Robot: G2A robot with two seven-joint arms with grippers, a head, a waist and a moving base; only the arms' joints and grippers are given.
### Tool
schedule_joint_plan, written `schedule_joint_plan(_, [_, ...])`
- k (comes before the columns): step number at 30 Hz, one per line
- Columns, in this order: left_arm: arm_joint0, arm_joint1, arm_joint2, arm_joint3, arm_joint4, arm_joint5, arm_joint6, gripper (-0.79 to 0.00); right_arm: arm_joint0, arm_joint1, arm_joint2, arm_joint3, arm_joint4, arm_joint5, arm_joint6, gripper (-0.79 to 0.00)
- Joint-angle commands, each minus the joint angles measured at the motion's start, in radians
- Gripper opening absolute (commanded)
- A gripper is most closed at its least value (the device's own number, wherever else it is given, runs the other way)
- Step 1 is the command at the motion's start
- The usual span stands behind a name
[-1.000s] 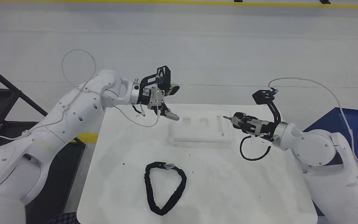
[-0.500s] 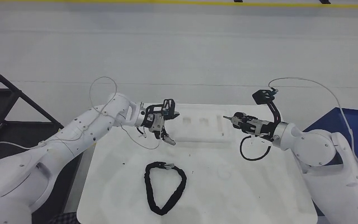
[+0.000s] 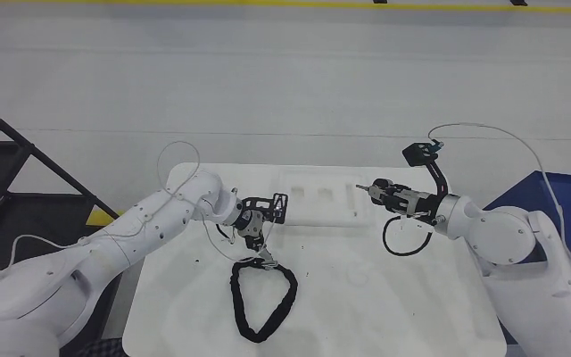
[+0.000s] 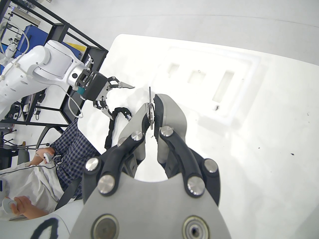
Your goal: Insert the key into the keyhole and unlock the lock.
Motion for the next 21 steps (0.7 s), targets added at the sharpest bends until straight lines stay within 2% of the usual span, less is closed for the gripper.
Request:
schedule_joint_plan(1, [0.000, 0.000, 0.000, 0.001, 0.007, 0.000, 0.008, 0.000, 0.000, 0.000, 0.000, 0.000, 0.000, 0.000, 0.000, -0.785])
schedule_joint_plan(15, [0.000, 0.000, 0.000, 0.001, 0.007, 0.000, 0.008, 0.000, 0.000, 0.000, 0.000, 0.000, 0.000, 0.000, 0.000, -0.785])
schedule_joint_plan(17, [0.018, 0.003, -0.010, -0.007, 0.024, 0.045, 0.021, 0.000, 0.000, 0.000, 0.000, 0.000, 0.000, 0.000, 0.000, -0.785])
schedule_joint_plan(21, [0.077, 0.029, -0.046, -0.033, 0.130, 0.079, 0.162, 0.000, 0.000, 0.000, 0.000, 0.000, 0.000, 0.000, 0.000, -0.785])
